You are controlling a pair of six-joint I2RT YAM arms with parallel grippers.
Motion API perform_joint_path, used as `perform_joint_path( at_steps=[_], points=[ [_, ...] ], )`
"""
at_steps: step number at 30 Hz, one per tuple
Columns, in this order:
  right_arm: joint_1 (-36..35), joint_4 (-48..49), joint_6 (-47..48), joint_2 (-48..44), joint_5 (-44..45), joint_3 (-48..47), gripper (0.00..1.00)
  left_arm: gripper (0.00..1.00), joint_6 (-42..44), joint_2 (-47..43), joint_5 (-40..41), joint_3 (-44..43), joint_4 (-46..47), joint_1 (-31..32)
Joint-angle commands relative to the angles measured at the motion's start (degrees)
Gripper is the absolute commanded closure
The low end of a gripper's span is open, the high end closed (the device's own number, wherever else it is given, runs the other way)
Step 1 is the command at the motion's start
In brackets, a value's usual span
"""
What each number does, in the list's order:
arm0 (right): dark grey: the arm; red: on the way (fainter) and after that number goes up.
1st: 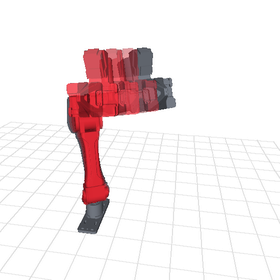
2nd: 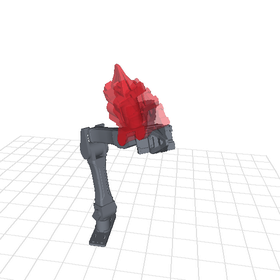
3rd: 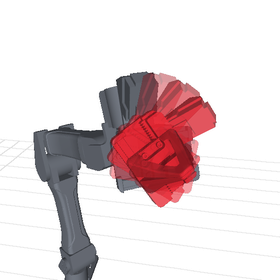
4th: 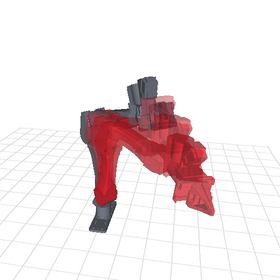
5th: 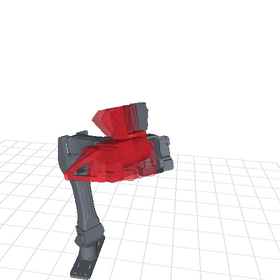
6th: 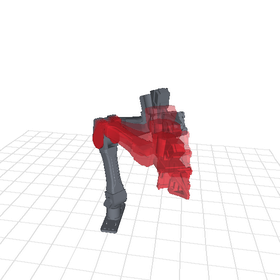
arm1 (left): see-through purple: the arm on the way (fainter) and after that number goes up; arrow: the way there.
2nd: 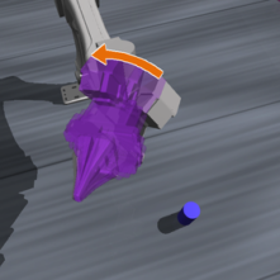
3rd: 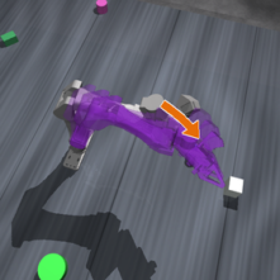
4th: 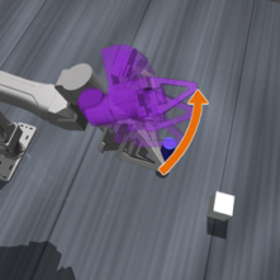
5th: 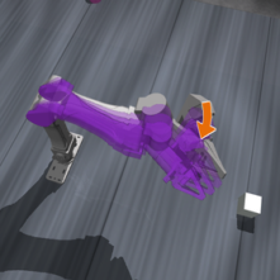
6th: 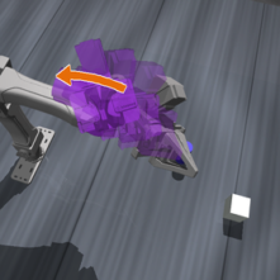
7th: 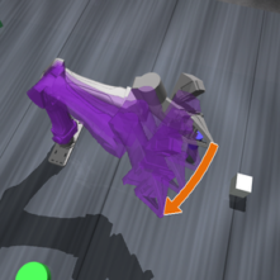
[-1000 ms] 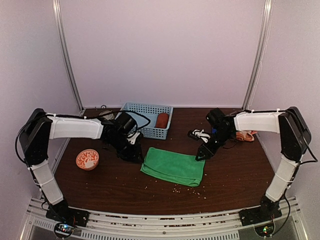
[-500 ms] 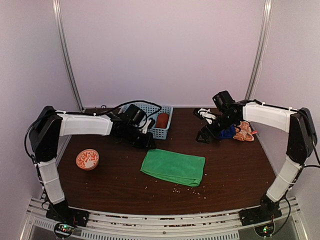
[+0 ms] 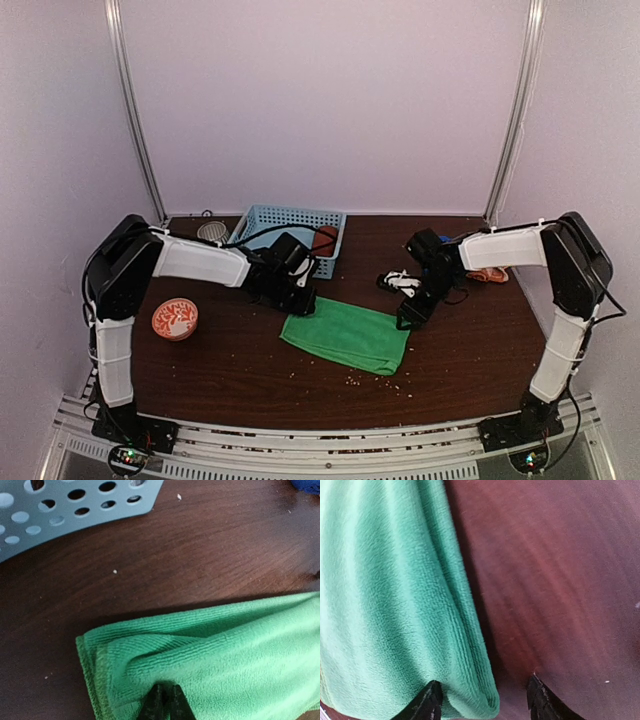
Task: Roll the towels
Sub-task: Rotate the towel at the center of the board.
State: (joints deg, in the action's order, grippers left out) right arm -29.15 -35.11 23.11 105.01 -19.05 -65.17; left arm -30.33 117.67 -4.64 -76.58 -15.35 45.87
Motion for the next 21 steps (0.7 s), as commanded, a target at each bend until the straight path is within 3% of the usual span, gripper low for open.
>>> perform_joint_path(
  at_steps=[1,6,10,16,21],
  points=[
    [-3.8,-5.6,3.3,-0.8,-0.1,4.9,0.45,0.93,4.1,2.1,5.3,-1.6,1.5,-0.3],
    [-12.5,-13.2,6.3,-4.9,-10.4,8.1,0.48,0.82,5.5,-2.3,6.2,0.2,2.3,0.6],
    [-19.3,-16.4,7.9,-7.9,-16.6,6.7,0.42,0.71,7.4,-11.2,9.0,4.4,4.8,2.6],
    [-18.5,-19.3,9.9,-7.8,-15.8,2.8,0.38,0.70,3.4,-15.7,6.0,7.4,0.8,3.7],
    [-12.6,-18.6,9.9,-9.7,-15.8,2.9,0.37,0.76,1.7,-13.9,-1.0,11.8,5.7,3.8]
  ],
)
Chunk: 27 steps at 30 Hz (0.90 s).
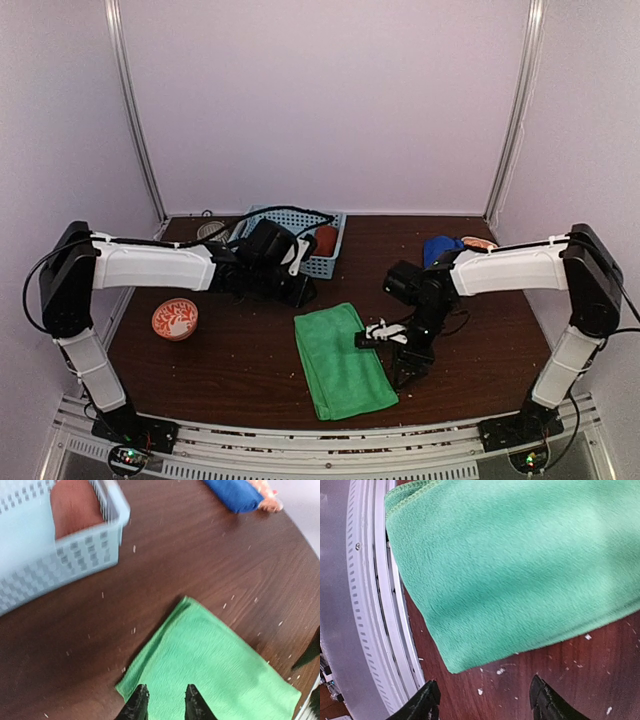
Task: Roll the towels
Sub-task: Rotate the towel at the center of the board.
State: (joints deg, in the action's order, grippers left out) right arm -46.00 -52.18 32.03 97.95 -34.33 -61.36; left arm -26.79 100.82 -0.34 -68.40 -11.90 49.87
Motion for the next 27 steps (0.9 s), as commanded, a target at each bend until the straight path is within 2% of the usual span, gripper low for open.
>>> perform_joint_path(
  at_steps=[1,8,20,24,27],
  points=[
    [5.5,-1.0,0.6,-3.4,-0.3,-1.0,0.37,0.77,-1.7,3.8,-6.2,3.5,3.1,-0.2],
    [12.8,2.3,-1.8,-8.6,1.7,-1.6,0.36,0.79,0.3,11.4,-10.6,-1.7,5.4,0.3],
    [16.5,5.9,-4.1,-10.2,3.8,0.1,0.35,0.83,1.0,27.4,-4.2,-16.8,-2.0,-0.5],
    [16.0,8.6,-6.0,-7.6,3.6,-1.1,0.36,0.84,0.3,24.1,-2.6,-14.4,0.0,-1.4],
    [15.5,11.7,-10.1,-3.8,3.2,-3.9,0.47,0.78,2.8,16.7,-4.5,-9.5,5.7,-1.4]
  ],
)
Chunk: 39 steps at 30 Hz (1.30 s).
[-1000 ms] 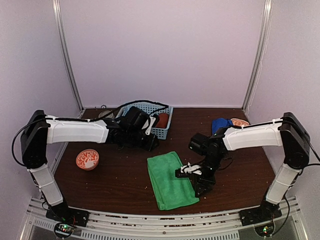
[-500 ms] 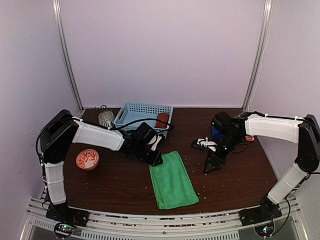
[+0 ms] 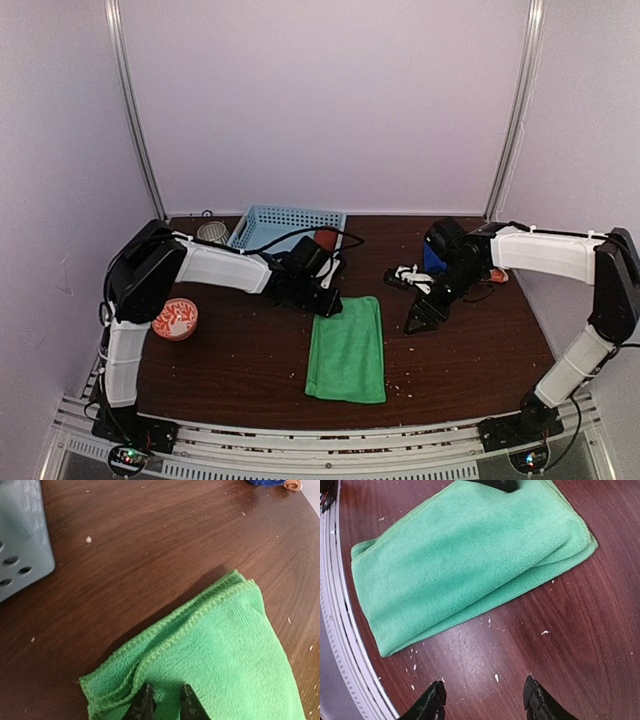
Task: Roll the towels
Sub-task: Rotate the towel at the center of the board, then roll the towel at the center of the board.
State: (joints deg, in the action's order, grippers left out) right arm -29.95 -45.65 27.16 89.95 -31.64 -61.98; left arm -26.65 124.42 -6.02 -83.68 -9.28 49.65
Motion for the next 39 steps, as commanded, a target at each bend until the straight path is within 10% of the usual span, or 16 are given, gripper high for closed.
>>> perform_joint_path(
  at_steps=[1,5,14,24,39],
  points=[
    [-0.7,6.3,-6.6,5.5,-0.1,-4.2,0.53,0.76,3.9,-10.0,0.2,8.4,5.9,-1.0],
    [-1.8,6.4,-7.9,12.1,-4.0,-9.9,0.75,0.66,10.7,-22.3,1.9,17.7,13.4,0.8],
    [-3.3,7.0,-11.8,24.3,-0.8,-18.5,0.81,0.54,26.3,-38.1,3.4,31.6,14.1,11.2],
    [-3.0,6.1,-12.0,31.7,2.9,-28.9,0.81,0.47,36.7,-30.1,6.1,23.4,-2.5,22.2],
    [1.5,5.0,-5.5,1.8,-0.7,-12.5,0.59,0.52,38.1,-17.4,13.6,19.4,-0.4,25.5]
  ],
)
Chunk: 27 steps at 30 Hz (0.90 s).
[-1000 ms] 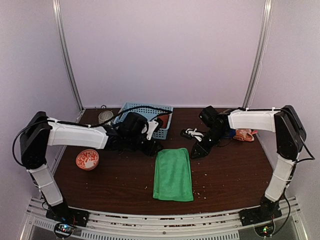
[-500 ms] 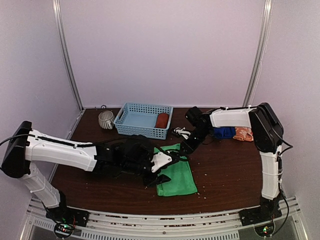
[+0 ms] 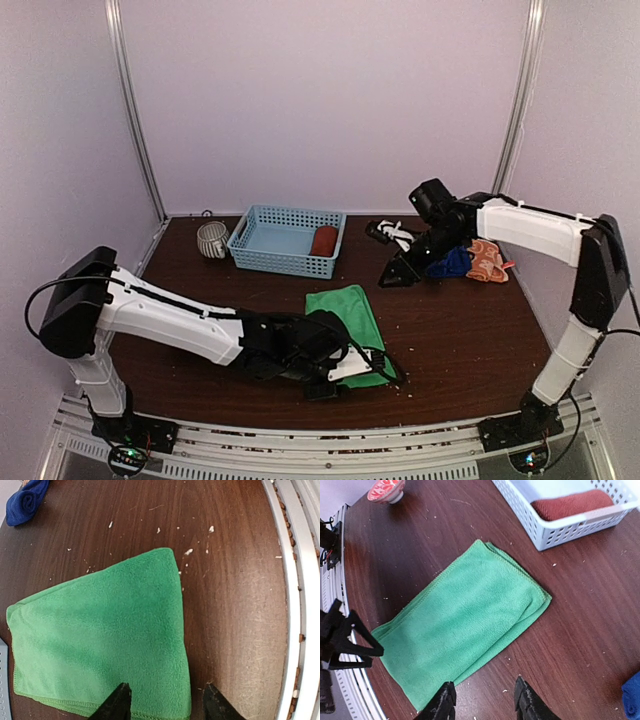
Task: Roll the towels
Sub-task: Roll the towel at the center of the board.
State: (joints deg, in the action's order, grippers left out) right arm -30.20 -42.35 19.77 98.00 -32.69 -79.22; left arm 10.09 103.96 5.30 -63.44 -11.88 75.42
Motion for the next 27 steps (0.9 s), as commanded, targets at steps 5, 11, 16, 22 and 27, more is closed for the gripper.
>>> perform_joint_path(
  at_steps=[5,11,16,22,27],
  points=[
    [5.0,5.0,-0.3,-14.8,3.6,9.5,0.57,0.54,1.0,5.0,2.0,-0.6,3.7,-0.3],
    [6.6,13.4,-4.9,-24.5,17.9,11.9,0.15,0.73,-0.4,7.3,4.3,-1.9,3.1,-0.3],
    [10.2,13.2,-2.9,-25.5,7.2,15.7,0.00,0.88,-1.9,6.3,4.2,-0.3,5.1,-0.7],
    [9.8,5.5,6.9,-25.3,-8.5,19.2,0.24,1.00,-6.7,3.4,-5.5,2.7,8.1,-5.0],
    [-1.0,6.8,12.7,-24.0,-3.8,26.2,0.51,1.00,-13.1,1.9,-26.0,5.8,13.9,-12.4]
  ],
)
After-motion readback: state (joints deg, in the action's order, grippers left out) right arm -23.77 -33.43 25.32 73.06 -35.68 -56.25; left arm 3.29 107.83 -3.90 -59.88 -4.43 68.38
